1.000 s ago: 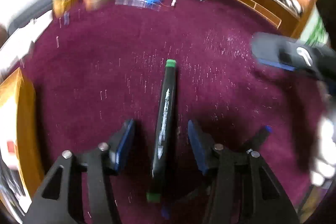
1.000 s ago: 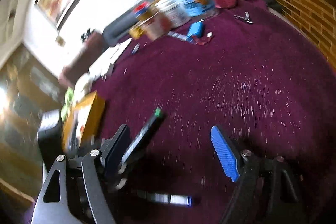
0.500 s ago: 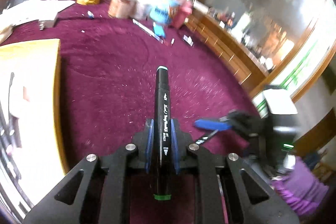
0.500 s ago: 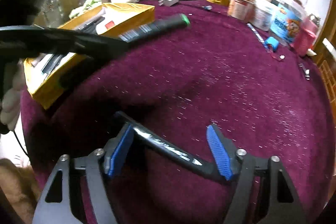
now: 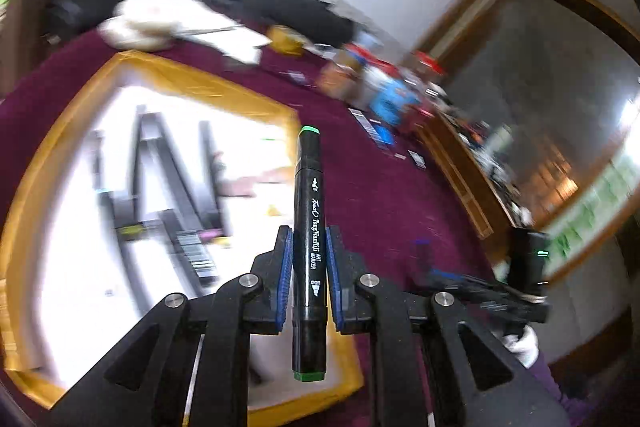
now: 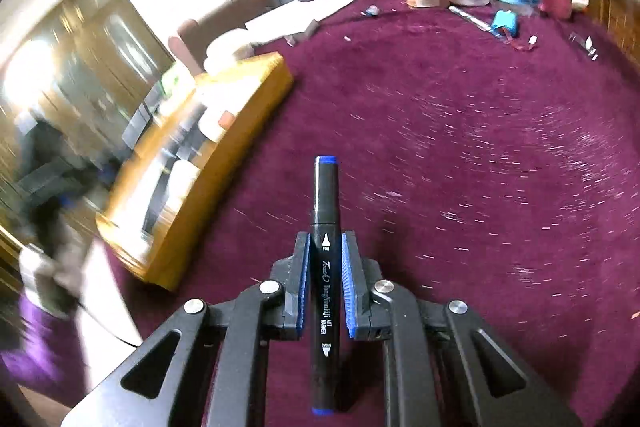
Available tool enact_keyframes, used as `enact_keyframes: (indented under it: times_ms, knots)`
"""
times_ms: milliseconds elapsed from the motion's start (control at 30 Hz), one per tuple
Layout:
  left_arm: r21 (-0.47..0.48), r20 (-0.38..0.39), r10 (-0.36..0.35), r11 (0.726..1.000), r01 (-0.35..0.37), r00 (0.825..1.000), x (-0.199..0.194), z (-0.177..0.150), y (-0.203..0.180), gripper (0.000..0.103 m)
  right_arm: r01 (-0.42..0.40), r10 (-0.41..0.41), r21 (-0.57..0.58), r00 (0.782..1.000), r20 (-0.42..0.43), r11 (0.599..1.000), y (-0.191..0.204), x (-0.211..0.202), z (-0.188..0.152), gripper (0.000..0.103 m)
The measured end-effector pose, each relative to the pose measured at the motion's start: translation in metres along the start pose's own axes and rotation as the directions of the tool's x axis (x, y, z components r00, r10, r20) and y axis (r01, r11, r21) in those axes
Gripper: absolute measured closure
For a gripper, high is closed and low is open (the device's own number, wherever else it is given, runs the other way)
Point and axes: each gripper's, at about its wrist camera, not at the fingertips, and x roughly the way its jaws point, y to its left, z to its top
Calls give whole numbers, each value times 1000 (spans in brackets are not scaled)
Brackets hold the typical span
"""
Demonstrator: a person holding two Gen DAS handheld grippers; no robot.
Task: Organize rigid objects
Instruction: 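Lower both markers into the tray and open both tools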
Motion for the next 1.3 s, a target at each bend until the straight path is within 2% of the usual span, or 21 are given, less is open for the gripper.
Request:
enact_keyframes:
  times_ms: [100, 233, 333, 433, 533, 600, 633, 667, 733, 867, 1033, 1233, 1300]
  knots:
    - [-73, -21, 71, 995, -72, 997, -4, -2, 34, 89, -118, 117, 60, 993, 16, 991, 10, -1, 10, 90]
    - [-123, -38, 183, 975, -186, 982, -4, -3, 66, 89, -213, 213, 84, 977, 6, 974, 34, 13, 24, 90]
    - [-125, -32, 224, 966, -226, 974, -6, -2, 78, 89, -244, 245, 63, 969, -16, 968, 59, 26, 33, 90]
    - [-85, -17, 317, 944, -318, 948, -6, 0, 75, 89, -259, 260, 26, 965, -43, 965, 87, 38, 42, 90]
    - [-83, -8, 348, 934, -348, 937, -2, 3, 77, 88, -265, 264, -12, 962, -69, 964, 115, 50, 54, 90]
    - [-73, 5, 336, 940, -334, 942, -9, 0, 77, 81, -250, 246, -30, 965, -91, 968, 132, 62, 62, 90]
    - [-66, 13, 328, 943, -327, 945, -11, 0, 74, 73, -245, 241, -32, 965, -101, 969, 136, 69, 66, 90]
    - [-54, 29, 321, 946, -319, 947, -15, -1, 70, 58, -238, 233, -33, 966, -113, 971, 142, 78, 71, 90]
    - [-41, 72, 335, 942, -333, 939, -25, -4, 64, 43, -212, 206, -35, 970, -128, 977, 151, 95, 80, 90]
    - [-53, 140, 293, 956, -289, 946, -53, -15, 61, 41, -133, 122, -63, 981, -152, 989, 167, 133, 103, 90]
    - [-87, 154, 263, 964, -252, 953, -74, -26, 72, 40, -2, -20, -141, 987, -160, 990, 189, 172, 133, 90]
    - [-115, 170, 275, 959, -258, 946, -84, -24, 85, 40, 137, -177, -223, 969, -170, 965, 205, 215, 154, 90]
    - [-120, 173, 281, 957, -263, 944, -85, -24, 87, 39, 161, -202, -217, 962, -182, 963, 204, 223, 155, 89]
